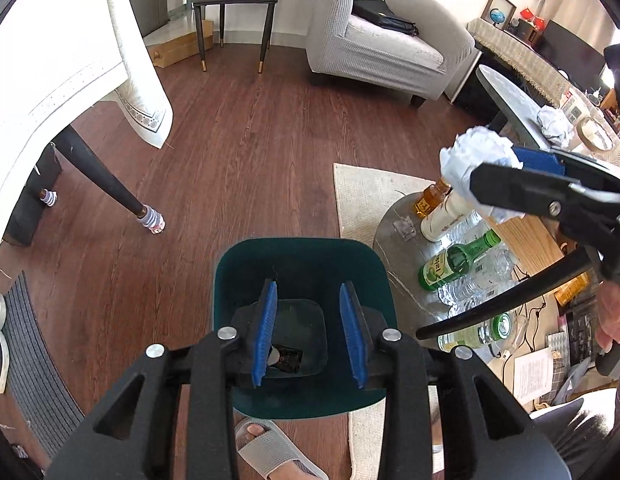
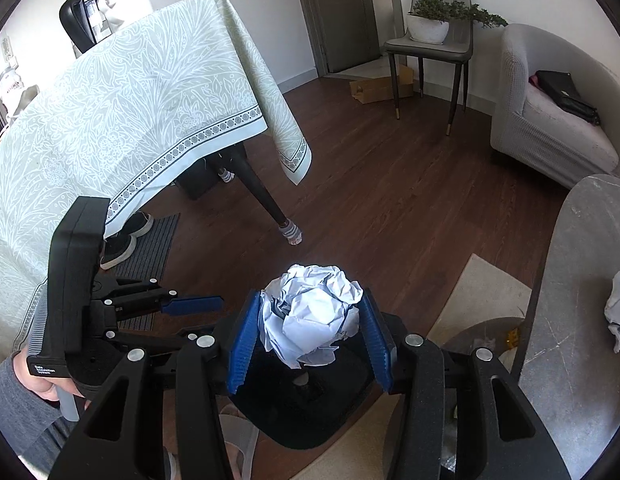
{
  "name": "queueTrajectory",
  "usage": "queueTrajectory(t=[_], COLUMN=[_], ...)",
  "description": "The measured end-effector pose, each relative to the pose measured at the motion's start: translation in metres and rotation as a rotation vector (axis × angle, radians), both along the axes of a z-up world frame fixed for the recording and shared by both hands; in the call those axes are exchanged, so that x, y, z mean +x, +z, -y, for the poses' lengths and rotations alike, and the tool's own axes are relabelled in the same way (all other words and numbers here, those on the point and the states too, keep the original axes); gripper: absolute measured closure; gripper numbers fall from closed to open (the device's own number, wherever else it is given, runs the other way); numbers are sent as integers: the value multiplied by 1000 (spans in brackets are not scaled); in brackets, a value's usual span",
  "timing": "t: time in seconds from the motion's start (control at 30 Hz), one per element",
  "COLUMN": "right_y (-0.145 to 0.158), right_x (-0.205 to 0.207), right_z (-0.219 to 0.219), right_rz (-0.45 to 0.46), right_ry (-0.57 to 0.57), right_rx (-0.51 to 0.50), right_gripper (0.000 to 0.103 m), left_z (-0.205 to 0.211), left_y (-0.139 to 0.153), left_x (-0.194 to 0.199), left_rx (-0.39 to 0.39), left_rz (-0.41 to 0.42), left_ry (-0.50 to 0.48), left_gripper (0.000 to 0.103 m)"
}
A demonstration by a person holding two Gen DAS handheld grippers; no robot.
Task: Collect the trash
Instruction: 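Carry the bag and paper ball to the green bin and open both tools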
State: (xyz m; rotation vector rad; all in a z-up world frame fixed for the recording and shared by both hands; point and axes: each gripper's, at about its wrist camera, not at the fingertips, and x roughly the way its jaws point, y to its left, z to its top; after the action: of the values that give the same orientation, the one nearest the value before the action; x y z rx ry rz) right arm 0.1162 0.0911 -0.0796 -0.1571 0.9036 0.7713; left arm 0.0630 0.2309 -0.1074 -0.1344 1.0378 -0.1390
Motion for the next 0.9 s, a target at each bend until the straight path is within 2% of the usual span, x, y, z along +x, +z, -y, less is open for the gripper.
queueTrajectory(t=[0.4, 0.57, 0.7, 0.77, 0.8, 0.83, 0.9], right_y=[-37, -57, -69, -74, -75, -75, -74], right_x=[-6, -15, -22, -27, -28, -29, -30], right_z=[-36, -48, -54, -57, -58, -58, -56], right_rz=[-83, -114, -134, -149, -142, -134, -147], right_ry=[58, 98, 132, 156, 151, 143, 149], right_rx=[-78, -137, -175, -192, -202, -207, -192], right_gripper=[53, 52, 52, 46, 37, 33, 32], left_z=[-25, -28, -26, -24, -24, -23, -21], left_y=[56, 80, 95, 98, 99, 100, 101], left_x=[-17, -21, -20, -19, -19, -18, -17], left_rx=[-14, -46, -64, -72, -73, -73, -75], left_rz=[167, 228, 262, 271, 273, 276, 280], left_ry=[77, 98, 98, 100, 100, 100, 101], left_gripper=[70, 76, 76, 76, 76, 76, 76])
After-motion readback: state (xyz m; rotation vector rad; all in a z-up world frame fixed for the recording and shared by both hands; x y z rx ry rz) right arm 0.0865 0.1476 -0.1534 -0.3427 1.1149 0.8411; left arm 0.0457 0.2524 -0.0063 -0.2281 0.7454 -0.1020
